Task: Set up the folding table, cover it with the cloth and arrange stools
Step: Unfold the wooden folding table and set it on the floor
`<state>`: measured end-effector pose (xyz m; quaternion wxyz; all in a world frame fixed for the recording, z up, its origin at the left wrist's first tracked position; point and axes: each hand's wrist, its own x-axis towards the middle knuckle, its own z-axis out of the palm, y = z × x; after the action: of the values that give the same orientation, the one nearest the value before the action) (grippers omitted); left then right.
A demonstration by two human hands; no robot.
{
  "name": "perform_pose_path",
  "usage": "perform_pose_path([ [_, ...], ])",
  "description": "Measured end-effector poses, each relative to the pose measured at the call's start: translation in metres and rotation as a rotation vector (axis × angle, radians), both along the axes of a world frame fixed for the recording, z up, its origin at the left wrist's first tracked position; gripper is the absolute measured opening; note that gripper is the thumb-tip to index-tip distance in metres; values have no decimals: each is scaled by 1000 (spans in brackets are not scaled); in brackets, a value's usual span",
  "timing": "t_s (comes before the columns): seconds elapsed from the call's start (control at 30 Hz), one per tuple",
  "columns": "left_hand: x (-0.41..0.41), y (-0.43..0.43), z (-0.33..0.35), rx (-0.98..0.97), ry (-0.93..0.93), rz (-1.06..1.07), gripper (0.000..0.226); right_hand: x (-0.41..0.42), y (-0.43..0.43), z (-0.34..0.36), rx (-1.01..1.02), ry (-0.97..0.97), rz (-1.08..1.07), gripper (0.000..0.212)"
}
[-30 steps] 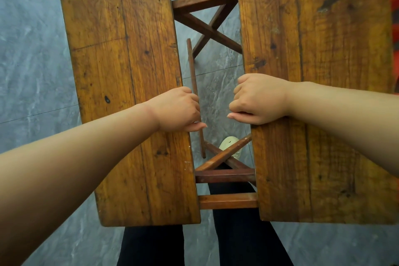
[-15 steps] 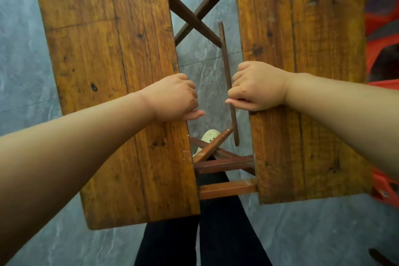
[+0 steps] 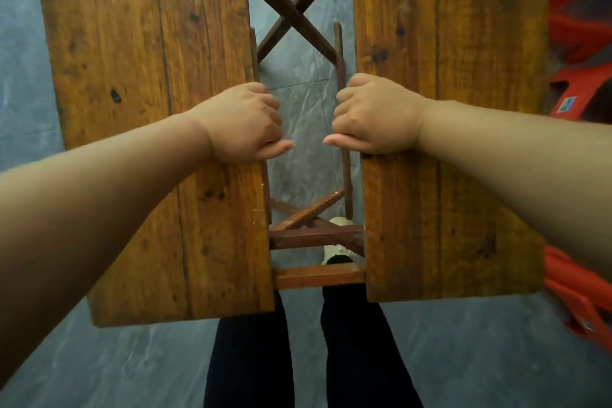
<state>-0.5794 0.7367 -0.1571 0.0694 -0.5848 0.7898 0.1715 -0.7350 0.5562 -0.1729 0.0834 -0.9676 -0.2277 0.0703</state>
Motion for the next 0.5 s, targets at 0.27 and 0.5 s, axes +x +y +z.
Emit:
perform_pose_path([
  [0.27, -9, 3, -2, 9, -92, 38, 57, -5, 4, -3, -14, -51, -23, 51],
  [0.5, -14, 5, -8, 7, -49, 9, 70, -2, 12, -10, -5, -39, 20, 54],
])
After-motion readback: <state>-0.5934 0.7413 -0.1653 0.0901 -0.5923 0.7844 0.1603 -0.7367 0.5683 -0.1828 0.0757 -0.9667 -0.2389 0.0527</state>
